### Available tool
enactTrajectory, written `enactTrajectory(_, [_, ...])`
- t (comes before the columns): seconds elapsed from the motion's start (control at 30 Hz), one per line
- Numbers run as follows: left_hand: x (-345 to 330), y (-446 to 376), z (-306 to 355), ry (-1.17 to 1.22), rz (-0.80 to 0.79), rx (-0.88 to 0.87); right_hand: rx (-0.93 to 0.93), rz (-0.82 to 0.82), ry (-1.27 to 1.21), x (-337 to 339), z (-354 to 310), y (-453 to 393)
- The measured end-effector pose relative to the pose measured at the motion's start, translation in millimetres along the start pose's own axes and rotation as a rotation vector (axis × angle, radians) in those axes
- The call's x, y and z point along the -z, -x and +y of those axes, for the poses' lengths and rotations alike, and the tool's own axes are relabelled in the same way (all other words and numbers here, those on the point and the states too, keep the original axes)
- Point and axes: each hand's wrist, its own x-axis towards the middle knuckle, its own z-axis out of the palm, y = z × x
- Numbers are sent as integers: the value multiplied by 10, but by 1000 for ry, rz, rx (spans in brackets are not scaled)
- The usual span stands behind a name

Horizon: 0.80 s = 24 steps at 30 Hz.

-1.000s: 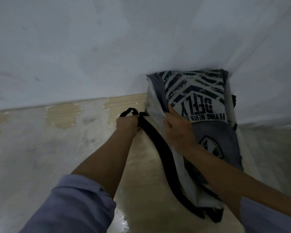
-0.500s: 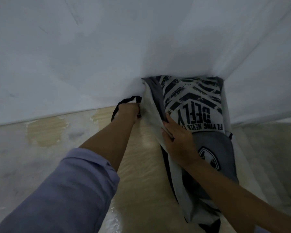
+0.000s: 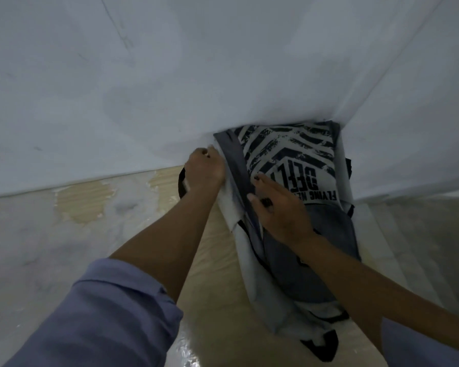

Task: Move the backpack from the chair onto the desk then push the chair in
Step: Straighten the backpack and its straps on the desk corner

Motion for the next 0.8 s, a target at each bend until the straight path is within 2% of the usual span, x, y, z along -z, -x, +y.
enactTrajectory(0.1, [-63,291,229,-62,73,-217,-12,77,20,238,99,2])
enactTrajectory(0.23, [-352,688,535,-180,118,-446,-54,259,34,547,362,63])
enactTrajectory(0.4, [-914,1000,817,-239,-25,-562,-144,273,75,950,873,242])
enactTrajectory(0.5, [-1248,1110,971,-318,-49,-594,-227,279,36,1160,1173,301])
enactTrajectory(0.6, [-1521,1147,1137,-373,-37,-609,-429,204,-80,1287,1428,303])
enactTrajectory(0.8, [-1863,1056,1329,-579,-64,-584,-752,-67,-222,1176,1913,242])
